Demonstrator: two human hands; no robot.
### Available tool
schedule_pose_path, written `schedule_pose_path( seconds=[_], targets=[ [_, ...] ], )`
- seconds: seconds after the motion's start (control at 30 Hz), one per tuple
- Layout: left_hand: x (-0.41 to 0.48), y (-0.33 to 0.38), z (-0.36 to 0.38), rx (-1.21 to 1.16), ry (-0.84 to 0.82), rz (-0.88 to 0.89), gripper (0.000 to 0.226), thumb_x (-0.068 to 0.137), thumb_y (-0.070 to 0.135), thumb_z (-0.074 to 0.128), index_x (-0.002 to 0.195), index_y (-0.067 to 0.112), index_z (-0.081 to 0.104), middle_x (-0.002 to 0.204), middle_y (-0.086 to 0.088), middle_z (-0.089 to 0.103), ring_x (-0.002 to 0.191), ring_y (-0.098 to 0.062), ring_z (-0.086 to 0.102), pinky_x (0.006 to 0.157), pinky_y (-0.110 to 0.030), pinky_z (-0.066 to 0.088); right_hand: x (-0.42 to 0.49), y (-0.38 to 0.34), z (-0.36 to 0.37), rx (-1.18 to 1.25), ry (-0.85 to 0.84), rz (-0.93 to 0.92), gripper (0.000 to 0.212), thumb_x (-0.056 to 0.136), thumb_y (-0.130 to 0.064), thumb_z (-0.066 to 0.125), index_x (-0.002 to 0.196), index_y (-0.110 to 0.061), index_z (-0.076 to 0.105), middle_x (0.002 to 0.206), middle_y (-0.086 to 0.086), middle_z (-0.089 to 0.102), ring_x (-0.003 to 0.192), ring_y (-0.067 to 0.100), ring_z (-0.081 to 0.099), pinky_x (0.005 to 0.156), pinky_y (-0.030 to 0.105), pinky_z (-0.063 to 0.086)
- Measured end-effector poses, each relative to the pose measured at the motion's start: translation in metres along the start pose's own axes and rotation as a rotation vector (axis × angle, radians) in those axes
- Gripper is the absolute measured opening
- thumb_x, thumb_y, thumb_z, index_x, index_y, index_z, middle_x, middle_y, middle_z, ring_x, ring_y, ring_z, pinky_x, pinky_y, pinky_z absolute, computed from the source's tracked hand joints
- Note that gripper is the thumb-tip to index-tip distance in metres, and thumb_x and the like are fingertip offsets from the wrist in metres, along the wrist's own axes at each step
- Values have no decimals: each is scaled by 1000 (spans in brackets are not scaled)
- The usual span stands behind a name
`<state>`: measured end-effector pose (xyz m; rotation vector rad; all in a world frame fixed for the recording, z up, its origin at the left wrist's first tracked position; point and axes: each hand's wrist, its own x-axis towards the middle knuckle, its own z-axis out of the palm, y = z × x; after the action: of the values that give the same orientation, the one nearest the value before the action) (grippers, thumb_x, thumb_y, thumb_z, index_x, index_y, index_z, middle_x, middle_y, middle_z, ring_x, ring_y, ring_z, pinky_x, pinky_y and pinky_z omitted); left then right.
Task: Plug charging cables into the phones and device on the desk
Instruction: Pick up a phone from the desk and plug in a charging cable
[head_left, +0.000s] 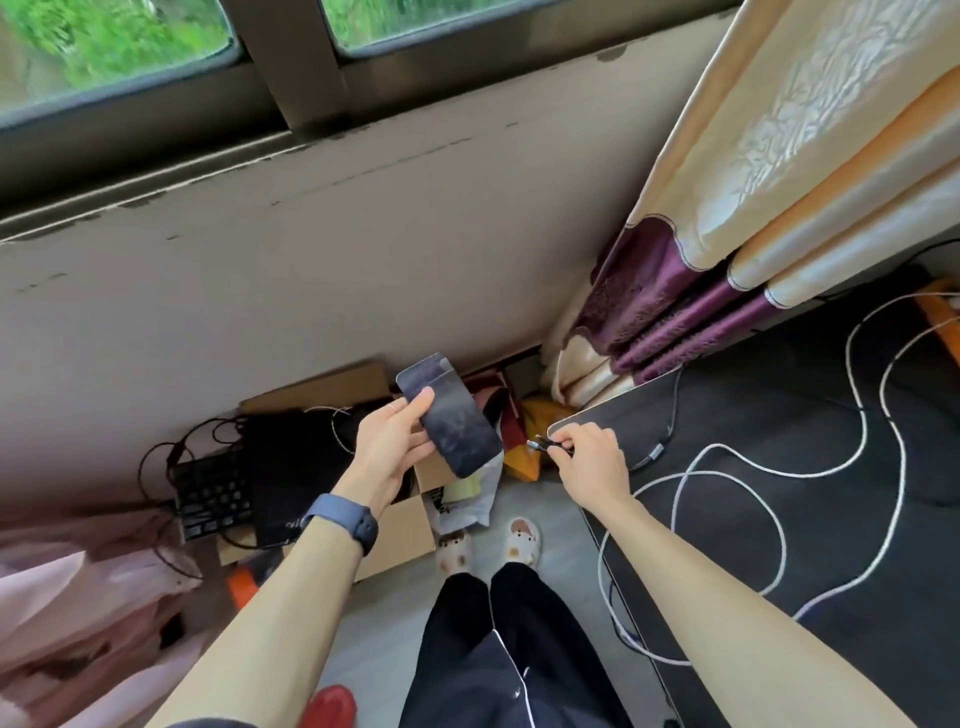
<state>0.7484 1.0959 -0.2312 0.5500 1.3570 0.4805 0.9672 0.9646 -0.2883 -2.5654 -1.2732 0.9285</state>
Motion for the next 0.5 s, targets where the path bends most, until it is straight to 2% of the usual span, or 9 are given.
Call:
schedule_pose_path(
  seconds=[0.13, 0.23, 0.3, 0.4, 0.43, 0.5],
  targets=[
    [-2, 7, 14, -6, -36, -17, 38, 94, 26, 68, 125, 6, 65, 109, -10, 77, 92, -25, 76, 69, -30, 62, -13, 2, -7, 217, 53, 46, 11, 96, -33, 62, 104, -28, 66, 102, -8, 67, 104, 21, 61, 90, 41, 49],
    [-4, 8, 30, -24, -48, -47, 34, 95, 26, 67, 123, 7, 65, 114, -11, 74, 93, -23, 75, 66, -29, 62, -36, -1, -29, 478, 151, 71, 7, 98, -32, 59, 105, -34, 62, 95, -17, 67, 94, 2, 62, 80, 17, 46],
    [-6, 9, 48, -83, -91, -85, 36, 96, 25, 65, 126, 6, 63, 118, -14, 73, 97, -25, 75, 74, -32, 63, -56, -2, -49, 603, 239, 105, 9, 98, -32, 59, 106, -36, 63, 95, -18, 68, 92, -7, 61, 74, 10, 43],
    [-12, 9, 72, -212, -124, -172, 33, 98, 20, 63, 125, 2, 59, 117, -19, 71, 99, -29, 73, 90, -39, 58, -78, -1, -67, 746, 321, 139, 10, 96, -32, 63, 104, -34, 69, 91, -14, 72, 88, -2, 64, 76, 14, 46],
    [-15, 9, 80, -245, -140, -199, 31, 98, 19, 62, 123, 0, 59, 116, -21, 70, 99, -29, 72, 89, -40, 58, -85, 1, -71, 783, 339, 141, 9, 95, -32, 64, 101, -34, 70, 90, -12, 73, 87, 3, 66, 77, 17, 49],
    [-25, 6, 99, -297, -195, -239, 30, 100, 16, 58, 122, -3, 58, 115, -23, 69, 97, -29, 71, 75, -36, 62, -99, 6, -75, 842, 358, 136, 7, 93, -30, 67, 97, -34, 72, 87, -10, 74, 83, 11, 68, 79, 28, 55]
  ],
)
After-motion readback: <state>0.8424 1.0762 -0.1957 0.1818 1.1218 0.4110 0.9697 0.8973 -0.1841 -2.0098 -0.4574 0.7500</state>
